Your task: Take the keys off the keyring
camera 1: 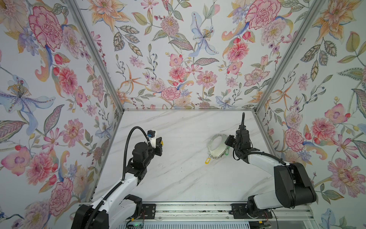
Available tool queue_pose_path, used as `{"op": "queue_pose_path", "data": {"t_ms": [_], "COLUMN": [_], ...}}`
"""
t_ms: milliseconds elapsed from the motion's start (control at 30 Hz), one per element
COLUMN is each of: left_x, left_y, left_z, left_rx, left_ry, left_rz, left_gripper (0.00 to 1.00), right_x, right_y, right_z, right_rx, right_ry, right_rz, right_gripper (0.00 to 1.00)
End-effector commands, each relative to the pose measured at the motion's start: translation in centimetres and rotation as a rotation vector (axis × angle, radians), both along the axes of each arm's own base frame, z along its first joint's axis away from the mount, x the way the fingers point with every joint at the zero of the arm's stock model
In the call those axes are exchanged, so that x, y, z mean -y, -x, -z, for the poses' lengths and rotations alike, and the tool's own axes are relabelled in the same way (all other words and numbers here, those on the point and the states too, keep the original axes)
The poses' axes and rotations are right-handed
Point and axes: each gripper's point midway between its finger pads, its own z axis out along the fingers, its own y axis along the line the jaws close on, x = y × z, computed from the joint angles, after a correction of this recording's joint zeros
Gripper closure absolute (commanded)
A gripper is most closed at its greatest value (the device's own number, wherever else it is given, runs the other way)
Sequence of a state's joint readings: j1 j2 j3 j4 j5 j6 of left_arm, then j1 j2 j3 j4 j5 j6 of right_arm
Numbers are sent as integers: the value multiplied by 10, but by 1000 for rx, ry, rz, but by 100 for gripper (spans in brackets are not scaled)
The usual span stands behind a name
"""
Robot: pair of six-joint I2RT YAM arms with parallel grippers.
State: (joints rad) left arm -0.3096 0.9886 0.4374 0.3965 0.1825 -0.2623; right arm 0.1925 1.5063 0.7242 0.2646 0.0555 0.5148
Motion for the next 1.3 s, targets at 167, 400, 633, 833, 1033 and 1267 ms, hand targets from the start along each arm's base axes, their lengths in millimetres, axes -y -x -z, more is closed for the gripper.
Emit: {"op": "queue_pose_path", "data": {"t_ms": [167, 400, 633, 833, 1033, 1267], "left_x": [-8, -13, -15, -21, -18, -16], "left_y": [-13, -31, -60, -98, -127, -134], "left_z": [3, 12, 38, 77, 126, 142], "left_rx": [-37, -73, -151, -318, -474, -495], "left_ry": [-12, 16, 46, 32, 18, 52], "left_rz": [-21, -33, -56, -88, -68, -73], "left_gripper": [100, 100, 100, 100, 100, 76], "right_x": [-10, -6, -8, -5, -1, 4], "right_y": [-39, -33, -7, 18, 32, 40], "right_z": [5, -12, -29, -30, -23, -24], "right_rx": [-29, -5, 32, 69, 57, 58], "right_ry": [-95, -35, 37, 106, 113, 135], "right_rz": [-100, -120, -179, -203, -207, -209], "right_gripper": [87, 62, 59, 59, 58, 58]}}
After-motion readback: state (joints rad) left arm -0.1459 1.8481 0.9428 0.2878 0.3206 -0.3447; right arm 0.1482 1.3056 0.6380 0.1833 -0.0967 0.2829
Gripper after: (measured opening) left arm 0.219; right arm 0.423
